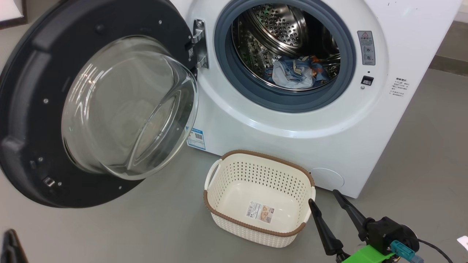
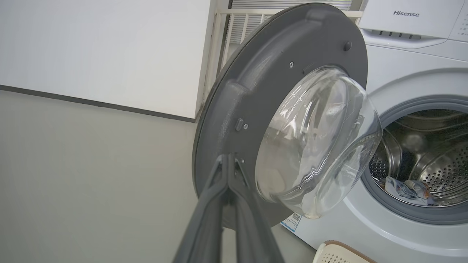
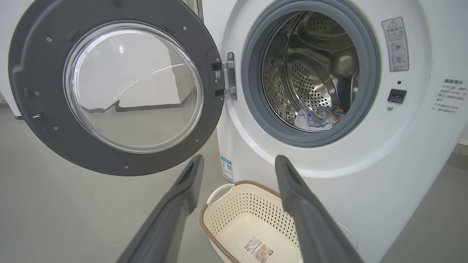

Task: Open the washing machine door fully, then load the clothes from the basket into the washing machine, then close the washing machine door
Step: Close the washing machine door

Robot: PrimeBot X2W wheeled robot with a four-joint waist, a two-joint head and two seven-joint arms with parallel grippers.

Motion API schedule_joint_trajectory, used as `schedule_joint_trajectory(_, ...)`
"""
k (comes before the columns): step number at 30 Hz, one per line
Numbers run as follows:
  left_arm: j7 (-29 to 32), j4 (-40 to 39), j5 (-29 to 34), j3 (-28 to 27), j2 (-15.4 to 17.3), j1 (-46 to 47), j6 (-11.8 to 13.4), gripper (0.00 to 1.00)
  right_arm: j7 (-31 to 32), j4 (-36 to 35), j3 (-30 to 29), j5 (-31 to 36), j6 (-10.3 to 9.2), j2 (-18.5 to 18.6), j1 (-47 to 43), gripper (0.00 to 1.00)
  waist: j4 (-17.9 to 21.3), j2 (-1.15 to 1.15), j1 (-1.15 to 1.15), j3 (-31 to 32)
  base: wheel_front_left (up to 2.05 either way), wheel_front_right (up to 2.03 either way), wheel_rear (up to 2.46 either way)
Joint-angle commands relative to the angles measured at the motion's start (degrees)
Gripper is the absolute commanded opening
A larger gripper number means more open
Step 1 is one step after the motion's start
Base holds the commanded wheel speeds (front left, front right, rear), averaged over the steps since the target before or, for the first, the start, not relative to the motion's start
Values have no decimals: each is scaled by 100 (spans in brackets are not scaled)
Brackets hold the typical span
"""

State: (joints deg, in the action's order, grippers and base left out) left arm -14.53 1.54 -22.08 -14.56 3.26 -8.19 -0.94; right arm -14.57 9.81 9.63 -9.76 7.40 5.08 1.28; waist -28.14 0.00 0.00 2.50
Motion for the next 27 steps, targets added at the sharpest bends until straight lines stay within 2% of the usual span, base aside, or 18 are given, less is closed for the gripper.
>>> schedule_joint_trajectory(1, -47, -65, -97, -253, 162, 344, -49, 0, -43, -160, 101, -40, 9, 1, 142, 100, 2, 0, 0, -1, 0, 0, 0)
schedule_joint_trajectory(9, 14, 302, -312, -494, 667, 1063, -240, 0, -43, -197, 40, -55, 9, -21, 79, 100, 20, 0, 0, -13, 0, 0, 0)
schedule_joint_trajectory(19, 450, 773, -1186, -855, 1060, 1907, -400, 0, -43, -219, 43, -51, 9, -8, 91, 100, 101, 0, 0, -98, 0, 0, 0)
schedule_joint_trajectory(21, 536, 927, -1219, -879, 1265, 2030, -435, 0, -43, -222, 52, -51, 9, 2, 106, 100, 121, 0, 0, -123, 0, 0, 0)
schedule_joint_trajectory(27, 762, 1521, -1689, -1001, 1610, 2533, -539, 0, -43, -215, 87, -68, 9, 38, 143, 100, 177, 0, 0, -191, 0, 0, 0)
